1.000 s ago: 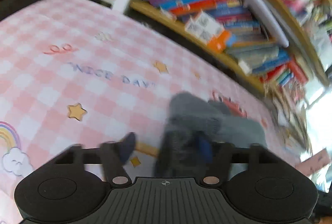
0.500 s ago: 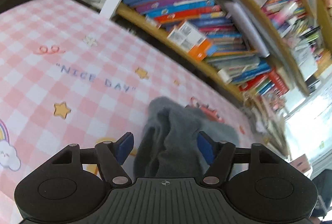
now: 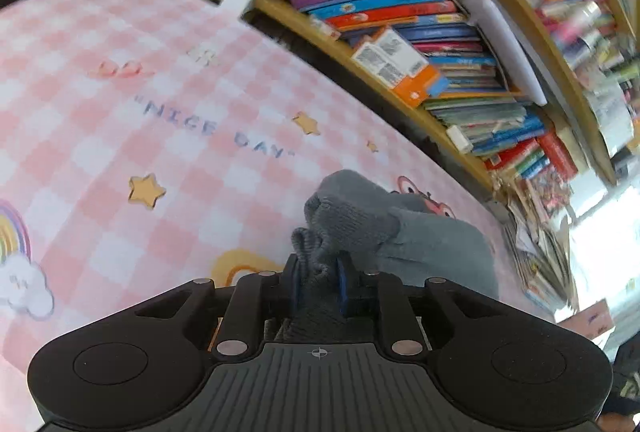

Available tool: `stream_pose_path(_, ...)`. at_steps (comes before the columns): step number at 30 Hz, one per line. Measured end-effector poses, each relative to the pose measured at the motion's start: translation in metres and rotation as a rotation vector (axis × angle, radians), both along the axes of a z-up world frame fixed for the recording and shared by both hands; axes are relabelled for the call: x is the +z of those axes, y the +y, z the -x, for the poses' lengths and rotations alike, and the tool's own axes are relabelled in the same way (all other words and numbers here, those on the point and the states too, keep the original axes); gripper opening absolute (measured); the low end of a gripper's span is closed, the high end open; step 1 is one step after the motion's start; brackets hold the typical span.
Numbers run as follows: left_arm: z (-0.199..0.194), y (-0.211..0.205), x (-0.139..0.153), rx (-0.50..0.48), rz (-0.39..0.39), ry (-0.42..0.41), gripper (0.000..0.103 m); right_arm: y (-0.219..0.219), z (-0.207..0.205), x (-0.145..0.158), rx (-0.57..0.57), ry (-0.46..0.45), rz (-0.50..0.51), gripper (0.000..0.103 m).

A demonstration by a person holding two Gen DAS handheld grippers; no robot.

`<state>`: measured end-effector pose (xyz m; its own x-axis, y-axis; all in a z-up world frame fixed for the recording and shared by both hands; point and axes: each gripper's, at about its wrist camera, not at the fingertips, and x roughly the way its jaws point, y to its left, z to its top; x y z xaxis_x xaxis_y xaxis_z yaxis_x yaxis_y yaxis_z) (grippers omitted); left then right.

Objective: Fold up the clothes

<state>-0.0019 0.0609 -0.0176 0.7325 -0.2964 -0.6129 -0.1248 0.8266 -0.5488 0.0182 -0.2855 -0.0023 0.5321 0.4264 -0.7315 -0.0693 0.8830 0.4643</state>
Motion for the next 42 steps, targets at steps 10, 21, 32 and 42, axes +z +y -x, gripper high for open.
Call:
stream_pose_path(10, 0.012, -0.019, 0.033, -0.057, -0.048, -0.116, 0.085, 0.005, -0.001, -0.001, 0.016, 0.003, 0.006, 0.083)
stream_pose_path(21, -0.003, -0.026, 0.006, -0.102, -0.028, 0.069, 0.085, 0.003, -0.005, -0.003, 0.017, 0.014, -0.010, 0.083)
stream_pose_path(32, -0.019, -0.019, -0.016, -0.128, 0.118, 0.146, 0.084, 0.004, -0.016, -0.011, 0.029, 0.047, -0.056, 0.081)
stream_pose_path(42, -0.026, -0.035, 0.001, -0.207, 0.034, 0.096, 0.056, 0.027, -0.006, 0.014, 0.131, -0.096, 0.073, 0.032)
